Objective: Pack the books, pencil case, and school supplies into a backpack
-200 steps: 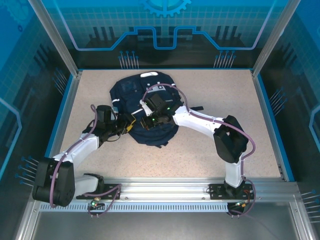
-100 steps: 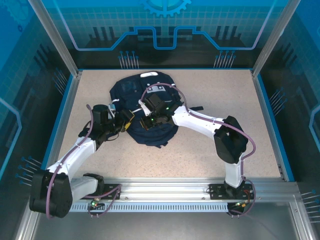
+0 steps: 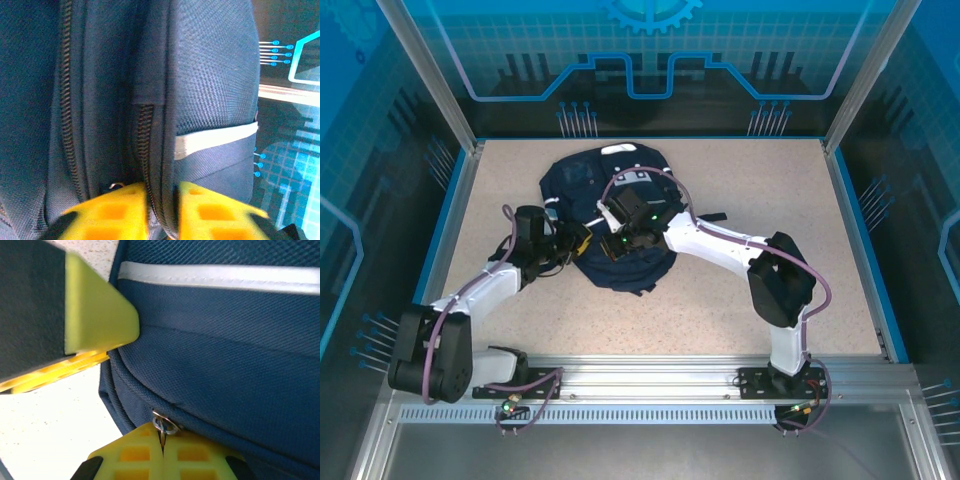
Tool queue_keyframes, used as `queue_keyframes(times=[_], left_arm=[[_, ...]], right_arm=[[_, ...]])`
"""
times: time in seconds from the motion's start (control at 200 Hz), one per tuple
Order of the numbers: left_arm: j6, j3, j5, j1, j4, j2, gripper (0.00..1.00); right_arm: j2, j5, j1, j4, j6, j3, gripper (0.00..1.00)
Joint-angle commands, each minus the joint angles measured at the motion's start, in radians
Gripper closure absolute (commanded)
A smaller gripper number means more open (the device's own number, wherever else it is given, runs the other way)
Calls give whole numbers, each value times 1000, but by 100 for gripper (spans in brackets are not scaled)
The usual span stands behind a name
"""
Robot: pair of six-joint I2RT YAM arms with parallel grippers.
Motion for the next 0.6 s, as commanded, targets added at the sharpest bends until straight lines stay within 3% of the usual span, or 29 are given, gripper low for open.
queue_keyframes(times=[0.0, 0.125, 0.235, 0.405, 0.595], left_arm=[[47, 47, -64, -1, -22, 22, 96], [105, 47, -84, 13, -61, 23, 100], [145, 50, -78, 23, -86, 24, 100], [177, 50, -75, 38, -110, 13, 100], [237, 91, -69, 80, -162, 29, 100]], right_arm=[[-59, 125, 30, -66, -21, -9, 100], [-89, 352, -13, -158, -26, -62, 100], [-129, 436, -109, -179, -17, -131, 100], [-151, 398, -252, -158, -9, -171, 100], [-169, 299, -262, -162, -41, -151, 100]])
